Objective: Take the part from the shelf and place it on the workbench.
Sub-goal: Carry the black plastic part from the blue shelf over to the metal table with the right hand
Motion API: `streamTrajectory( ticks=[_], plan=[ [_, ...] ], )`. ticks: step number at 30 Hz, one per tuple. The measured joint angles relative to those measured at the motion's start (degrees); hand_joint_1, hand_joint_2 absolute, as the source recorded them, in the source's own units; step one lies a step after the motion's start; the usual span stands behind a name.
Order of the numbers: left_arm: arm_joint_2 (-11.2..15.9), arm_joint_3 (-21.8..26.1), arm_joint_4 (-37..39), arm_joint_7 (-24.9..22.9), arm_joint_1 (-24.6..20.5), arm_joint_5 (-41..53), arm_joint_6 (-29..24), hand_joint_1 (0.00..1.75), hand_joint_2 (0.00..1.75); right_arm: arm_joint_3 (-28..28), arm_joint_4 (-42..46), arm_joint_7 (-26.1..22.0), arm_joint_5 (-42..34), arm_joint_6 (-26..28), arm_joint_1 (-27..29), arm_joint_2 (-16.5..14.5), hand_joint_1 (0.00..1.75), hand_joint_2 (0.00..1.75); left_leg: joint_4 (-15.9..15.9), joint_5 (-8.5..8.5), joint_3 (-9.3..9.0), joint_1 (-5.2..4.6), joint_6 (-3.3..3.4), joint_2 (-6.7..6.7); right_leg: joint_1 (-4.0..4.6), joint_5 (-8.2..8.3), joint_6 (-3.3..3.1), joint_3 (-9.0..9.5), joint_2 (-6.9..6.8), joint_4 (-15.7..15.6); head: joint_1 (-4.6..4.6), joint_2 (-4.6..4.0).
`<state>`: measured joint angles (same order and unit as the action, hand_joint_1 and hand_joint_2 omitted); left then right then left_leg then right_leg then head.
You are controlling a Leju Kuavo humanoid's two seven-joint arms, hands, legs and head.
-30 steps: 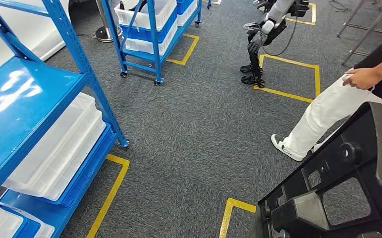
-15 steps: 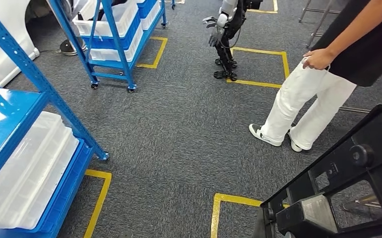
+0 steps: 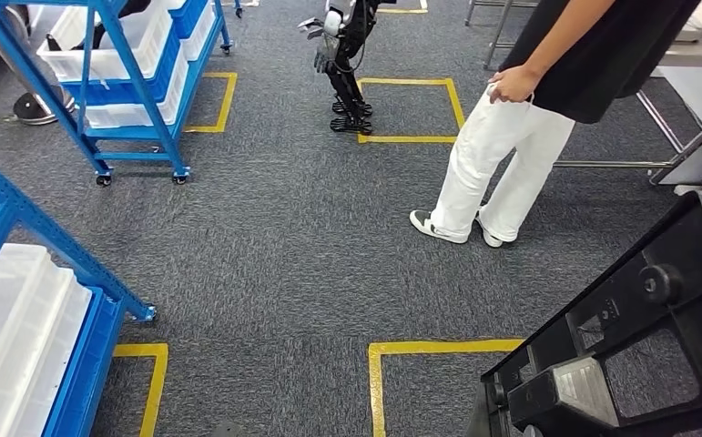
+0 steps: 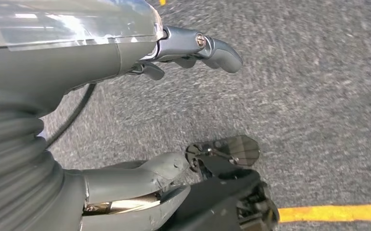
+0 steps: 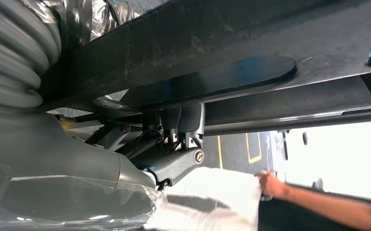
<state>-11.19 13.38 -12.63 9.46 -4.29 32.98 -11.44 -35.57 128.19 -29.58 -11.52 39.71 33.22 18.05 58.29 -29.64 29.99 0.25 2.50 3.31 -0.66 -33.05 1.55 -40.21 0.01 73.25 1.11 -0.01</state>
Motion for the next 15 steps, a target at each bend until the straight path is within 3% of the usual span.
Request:
streamTrajectory(
  ticks=[1, 3, 5, 7, 9, 11, 13, 14, 15],
  plan=[
    [-0.03, 0.00, 0.00, -0.04, -0.09, -0.01, -0.01, 0.00, 1.75, 0.02, 0.01, 0.01, 0.00, 0.00, 0.00, 0.00, 1.75, 1.75, -0.01, -0.14, -0.19, -0.05, -0.04, 0.68, 0.09, 2.00, -0.26, 2.07, -0.63, -3.73, 0.00, 0.00],
    [-0.13, 0.00, 0.00, -0.08, -0.20, -0.02, -0.01, 0.00, 1.75, 0.11, 0.02, 0.02, 0.00, 0.00, -0.04, 0.01, 1.75, 1.75, -0.02, -0.50, -0.62, -0.23, -0.33, 1.81, 0.77, 4.51, -1.07, 6.19, -3.40, -11.34, 0.01, 0.01],
    [-0.21, 0.01, 0.00, -0.09, -0.27, -0.03, -0.01, 0.00, 1.75, 0.27, 0.03, 0.01, 0.02, 0.00, -0.05, 0.02, 1.75, 1.75, -0.10, -0.75, -0.92, -0.34, -0.76, 2.89, 1.48, 4.79, -1.70, 7.45, -4.64, -14.18, 0.01, 0.01],
    [-0.29, 0.02, -0.02, -0.11, -0.36, -0.05, -0.03, 0.00, 1.75, 0.38, 0.07, 0.01, 0.04, 0.00, 0.05, 0.04, 1.75, 1.75, -0.33, -0.97, -1.28, -0.37, -1.28, 3.98, 1.39, 5.14, -2.15, 7.48, -3.17, -14.69, 0.03, 0.01],
    [-0.36, 0.03, -0.05, -0.14, -0.43, -0.05, -0.06, 0.00, 1.75, 0.43, 0.14, 0.02, 0.04, -0.01, 0.11, 0.04, 1.75, 1.75, 1.41, -2.37, -0.86, -0.35, -1.81, 2.19, 0.92, 5.65, -2.70, 8.02, -1.83, -15.68, 0.09, 0.01],
    [-0.37, 0.04, -0.07, -0.15, -0.44, -0.05, -0.07, 0.00, 1.75, 0.47, 0.20, 0.01, 0.04, -0.02, 0.03, 0.04, 1.75, 1.75, 7.68, -5.66, 2.02, -0.19, -2.09, -1.41, 0.67, 5.90, -3.06, 8.33, -0.53, -16.13, 0.15, 0.00],
    [-0.35, 0.07, -0.07, -0.18, -0.25, -0.07, 0.04, 0.00, 1.75, 0.51, 0.20, 0.06, 0.05, -0.02, -0.05, 0.04, 1.75, 1.75, 15.16, -8.43, 6.03, -0.10, -2.26, -2.85, 0.65, 5.86, -3.22, 8.30, 0.99, -16.02, 0.18, 0.00],
    [-0.33, 0.08, -0.06, -0.21, -0.12, -0.08, 0.13, 0.00, 1.75, 0.52, 0.20, 0.09, 0.05, -0.02, -0.04, 0.04, 1.75, 1.75, 16.89, -8.35, 7.22, -0.06, -2.35, -2.98, 0.64, 5.82, -3.23, 8.32, 1.84, -15.92, 0.19, 0.00],
    [-0.30, 0.08, -0.06, -0.24, -0.04, -0.09, 0.20, 0.00, 1.75, 0.54, 0.20, 0.11, 0.07, -0.02, -0.04, 0.04, 1.75, 1.75, 16.55, -7.09, 7.47, 0.00, -2.42, -3.05, 0.60, 5.76, -3.17, 8.34, 2.72, -15.79, 0.19, 0.01]
  ],
)
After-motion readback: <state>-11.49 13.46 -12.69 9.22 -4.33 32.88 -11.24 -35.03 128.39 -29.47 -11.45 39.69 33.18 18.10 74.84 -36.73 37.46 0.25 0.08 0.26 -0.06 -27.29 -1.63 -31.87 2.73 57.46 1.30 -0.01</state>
